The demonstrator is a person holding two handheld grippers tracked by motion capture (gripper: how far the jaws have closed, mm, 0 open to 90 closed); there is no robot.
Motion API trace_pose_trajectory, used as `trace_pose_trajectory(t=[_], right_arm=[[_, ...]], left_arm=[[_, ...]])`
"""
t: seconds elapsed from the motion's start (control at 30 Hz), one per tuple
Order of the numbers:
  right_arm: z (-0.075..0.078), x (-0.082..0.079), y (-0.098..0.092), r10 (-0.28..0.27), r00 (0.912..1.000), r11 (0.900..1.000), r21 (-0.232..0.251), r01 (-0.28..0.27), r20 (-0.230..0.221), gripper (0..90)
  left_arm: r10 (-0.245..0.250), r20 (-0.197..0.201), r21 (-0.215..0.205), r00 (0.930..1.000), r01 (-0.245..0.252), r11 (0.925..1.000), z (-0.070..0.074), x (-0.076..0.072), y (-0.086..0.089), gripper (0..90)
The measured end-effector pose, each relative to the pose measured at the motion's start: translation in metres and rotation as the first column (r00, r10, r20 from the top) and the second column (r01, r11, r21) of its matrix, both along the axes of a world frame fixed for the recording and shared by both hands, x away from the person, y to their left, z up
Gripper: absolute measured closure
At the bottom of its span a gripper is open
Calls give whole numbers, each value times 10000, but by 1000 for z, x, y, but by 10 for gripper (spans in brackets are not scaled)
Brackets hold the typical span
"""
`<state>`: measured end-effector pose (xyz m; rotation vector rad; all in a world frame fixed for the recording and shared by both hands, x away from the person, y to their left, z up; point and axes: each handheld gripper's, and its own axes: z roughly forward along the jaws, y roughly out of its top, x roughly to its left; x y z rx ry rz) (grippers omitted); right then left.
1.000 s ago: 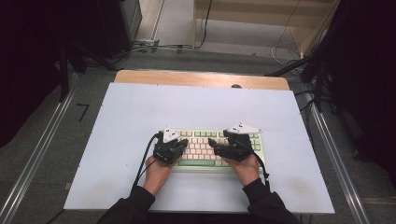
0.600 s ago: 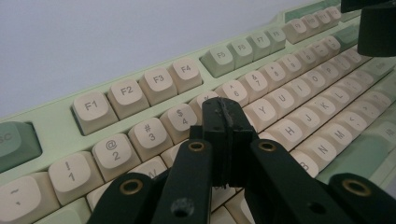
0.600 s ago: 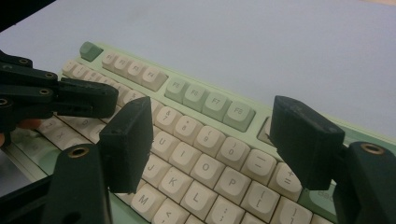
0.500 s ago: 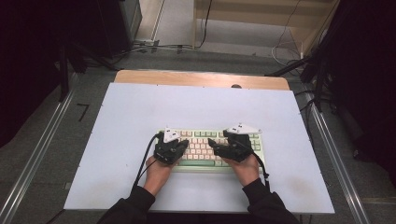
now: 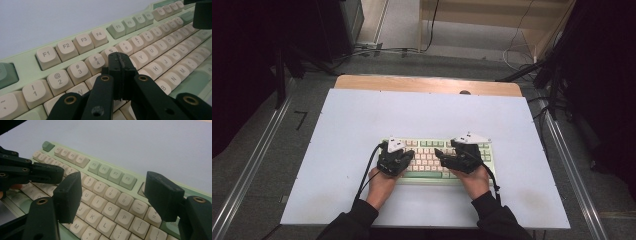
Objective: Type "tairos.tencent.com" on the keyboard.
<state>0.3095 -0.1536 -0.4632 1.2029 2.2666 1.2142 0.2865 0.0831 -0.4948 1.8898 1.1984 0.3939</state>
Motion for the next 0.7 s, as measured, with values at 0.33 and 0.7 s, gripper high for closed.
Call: trace_pose_trajectory(t=[0.33,0.7], right_arm=[[0,0,-3,-108,9999,9999,35,108,57,323],[0,-3,-5,-150,9995,9999,13,149,274,437]], left_arm=[[590,653,-931,9961,-528,9943,16,-8,14,402],[1099,1021,-570,9887,-1045,9929,14,-15,35,278]])
